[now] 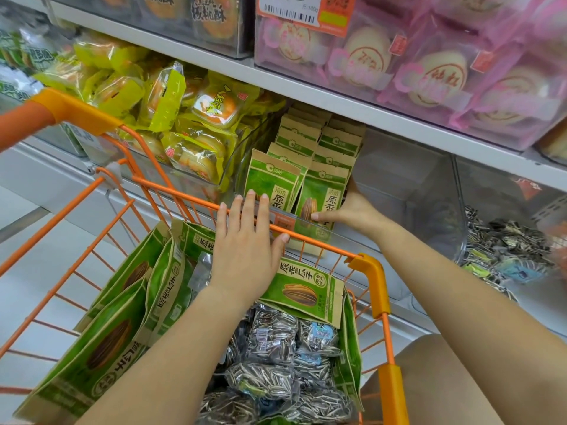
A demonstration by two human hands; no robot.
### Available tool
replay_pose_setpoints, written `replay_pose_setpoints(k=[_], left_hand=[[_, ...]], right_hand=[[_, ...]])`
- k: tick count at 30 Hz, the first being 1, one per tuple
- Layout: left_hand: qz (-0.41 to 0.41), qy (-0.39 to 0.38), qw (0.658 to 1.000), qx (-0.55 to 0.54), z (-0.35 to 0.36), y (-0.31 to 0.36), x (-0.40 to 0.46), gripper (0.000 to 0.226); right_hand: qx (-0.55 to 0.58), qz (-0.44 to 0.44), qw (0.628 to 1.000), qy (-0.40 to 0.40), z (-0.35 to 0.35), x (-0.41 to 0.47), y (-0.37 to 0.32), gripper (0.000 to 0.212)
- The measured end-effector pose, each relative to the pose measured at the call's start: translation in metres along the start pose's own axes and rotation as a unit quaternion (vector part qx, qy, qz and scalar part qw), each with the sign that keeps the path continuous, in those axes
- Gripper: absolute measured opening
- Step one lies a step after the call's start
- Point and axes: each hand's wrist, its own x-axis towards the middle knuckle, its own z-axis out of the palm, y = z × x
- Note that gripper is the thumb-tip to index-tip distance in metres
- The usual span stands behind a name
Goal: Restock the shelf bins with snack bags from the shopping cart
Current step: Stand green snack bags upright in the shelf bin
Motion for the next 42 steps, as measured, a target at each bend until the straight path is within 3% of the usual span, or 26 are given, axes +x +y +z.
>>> replay_pose_setpoints(k=[4,11,18,26,32,35,38,42], left_hand=[[-0.001,-0.002,1.000,0.000,0.001,0.001,0.000,0.071],[0.001,-0.003,1.000,-0.004,0.001,0.001,0.001,0.070],[-0.002,-0.003,1.000,-0.008,0.001,0.000,0.000,0.070],[0.000,-0.002,1.000,-0.008,0.002,-0.001,0.000,0.070],[-0.002,-0.003,1.000,-0.005,0.004,0.000,0.000,0.069],[-0.001,0.001,1.000,-0.009,0.005,0.000,0.000,0.068],[0.001,0.003,1.000,-0.011,0.004,-0.001,0.000,0.069],[0.005,-0.009,1.000,-0.022,0.002,-0.003,0.000,0.071]], right_hand=[[-0.020,-0.012,0.999,0.021,0.002,0.002,0.000,0.110],[-0.085,-0.031,0.988,0.125,-0.008,-0.002,0.001,0.086],[-0.109,0.024,0.994,0.007,0.005,0.012,0.009,0.102],[-0.055,0.031,0.994,0.088,0.000,0.009,0.008,0.094],[-0.086,0.024,0.996,0.015,0.006,0.003,0.003,0.061],[-0.145,0.034,0.989,0.004,0.005,0.001,0.000,0.072],[-0.114,0.056,0.992,0.022,0.001,-0.002,-0.002,0.094],[-0.136,0.086,0.987,0.009,-0.016,-0.018,-0.019,0.077]])
